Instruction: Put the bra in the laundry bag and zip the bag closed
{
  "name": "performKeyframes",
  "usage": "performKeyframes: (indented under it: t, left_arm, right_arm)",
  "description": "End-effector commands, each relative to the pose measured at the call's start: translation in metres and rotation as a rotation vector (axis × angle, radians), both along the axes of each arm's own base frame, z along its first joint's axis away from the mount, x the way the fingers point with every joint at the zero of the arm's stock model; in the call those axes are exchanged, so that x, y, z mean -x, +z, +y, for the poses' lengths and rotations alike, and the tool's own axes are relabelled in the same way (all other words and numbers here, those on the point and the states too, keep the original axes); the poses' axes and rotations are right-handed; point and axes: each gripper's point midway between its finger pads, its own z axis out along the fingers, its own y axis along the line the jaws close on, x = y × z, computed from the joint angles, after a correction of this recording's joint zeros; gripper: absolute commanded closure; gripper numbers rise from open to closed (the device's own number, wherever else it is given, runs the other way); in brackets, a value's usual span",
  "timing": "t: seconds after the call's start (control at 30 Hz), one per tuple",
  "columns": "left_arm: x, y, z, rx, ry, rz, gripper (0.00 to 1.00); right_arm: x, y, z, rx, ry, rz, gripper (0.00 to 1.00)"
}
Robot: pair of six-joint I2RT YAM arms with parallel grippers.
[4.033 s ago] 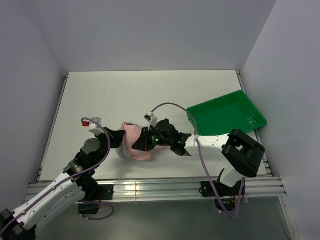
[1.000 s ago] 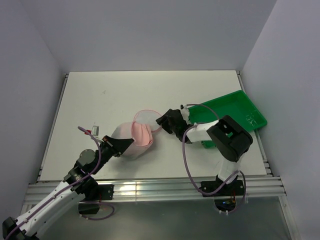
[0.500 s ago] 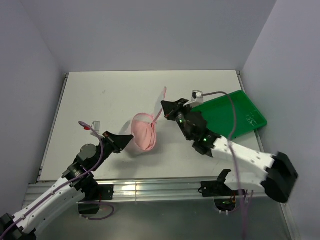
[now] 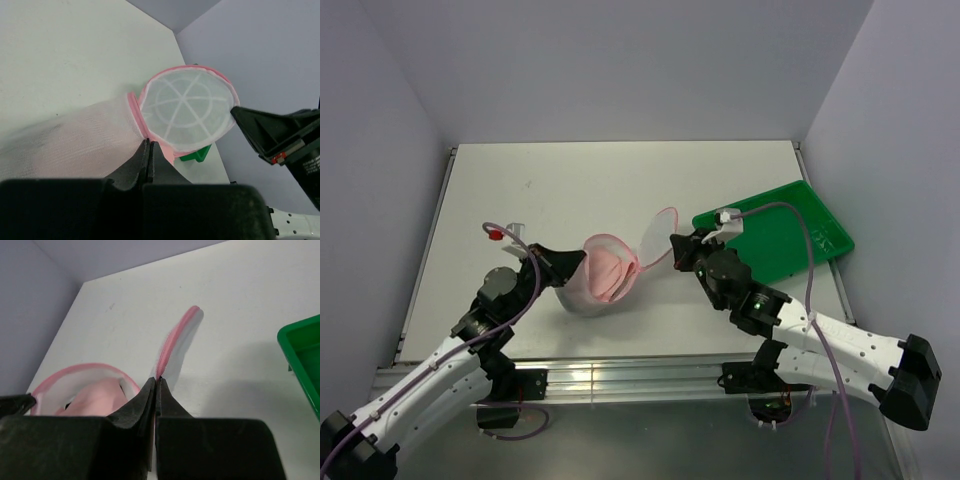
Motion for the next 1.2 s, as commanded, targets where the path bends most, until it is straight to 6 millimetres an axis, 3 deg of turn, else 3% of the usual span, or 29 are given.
performKeyframes:
  t: [0.0, 0.03, 0.07, 0.17, 0.23, 0.3, 0.4, 0.43, 0.5, 0.7, 0.77, 0.87, 0.9, 0.97, 1.03, 1.07, 1.13, 1.17]
  left_arm:
    - [-0.009, 0.026, -0.005, 0.014, -0.019, -0.084, 1.0]
    - [-0.011, 0.021, -0.007, 0.028, -0.028, -0.068, 1.0]
    - [-0.012, 0.021, -0.01, 0.042, -0.042, -0.066, 1.0]
    - [-0.02, 0.031, -0.014, 0.025, -0.055, -0.09, 1.0]
    - [-0.023, 0.051, -0.014, 0.017, -0.052, -0.135, 1.0]
    - [-0.023, 0.059, -0.012, 0.027, -0.039, -0.151, 1.0]
    - [-0.026, 0.04, -0.007, -0.022, -0.015, -0.108, 1.0]
    - [-0.031, 0.027, 0.0, -0.049, 0.025, -0.07, 1.0]
    - [-0.03, 0.015, 0.004, -0.043, 0.035, -0.048, 1.0]
    - [-0.033, 0.004, 0.008, -0.081, 0.056, -0.028, 1.0]
    - [-0.029, 0.007, 0.002, -0.036, 0.017, -0.049, 1.0]
    - [-0.031, 0.01, -0.012, -0.053, -0.044, -0.043, 1.0]
    - [-0.035, 0.002, -0.017, -0.065, -0.058, -0.017, 1.0]
    - [-0.035, 0.0, -0.027, -0.032, -0.102, -0.015, 1.0]
    - [-0.042, 0.006, -0.035, 0.006, -0.119, -0.032, 1.0]
    - [-0.045, 0.014, -0.04, 0.007, -0.129, -0.043, 1.0]
    - [-0.051, 0.009, -0.043, -0.006, -0.135, -0.034, 1.0]
    - [-0.05, 0.004, -0.043, -0.003, -0.133, -0.027, 1.0]
  right_arm:
    - [0.007, 0.003, -0.007, -0.037, 0.011, -0.063, 1.0]
    - [0.005, -0.013, -0.012, 0.019, -0.018, -0.016, 1.0]
    - [0.005, -0.012, -0.013, 0.028, -0.028, -0.001, 1.0]
    - [0.016, 0.026, -0.003, -0.05, 0.051, -0.1, 1.0]
    - [0.022, 0.052, -0.003, -0.091, 0.089, -0.168, 1.0]
    - [0.028, 0.063, 0.001, -0.091, 0.129, -0.197, 1.0]
    - [0.03, 0.043, 0.008, -0.063, 0.157, -0.17, 1.0]
    - [0.026, 0.022, 0.011, -0.013, 0.151, -0.122, 1.0]
    - [0.023, 0.014, 0.013, 0.023, 0.14, -0.081, 1.0]
    - [0.024, 0.03, 0.008, 0.025, 0.129, -0.115, 1.0]
    - [0.028, 0.028, 0.002, 0.066, 0.136, -0.131, 1.0]
    - [0.035, 0.049, 0.002, 0.093, 0.189, -0.19, 1.0]
    - [0.036, 0.046, 0.003, 0.138, 0.207, -0.17, 1.0]
    - [0.043, 0.069, 0.012, 0.146, 0.268, -0.2, 1.0]
    - [0.053, 0.071, 0.027, 0.176, 0.343, -0.196, 1.0]
    - [0.062, 0.082, 0.041, 0.166, 0.429, -0.217, 1.0]
    - [0.071, 0.059, 0.074, 0.242, 0.556, -0.148, 1.0]
    - [0.083, 0.064, 0.095, 0.251, 0.672, -0.146, 1.0]
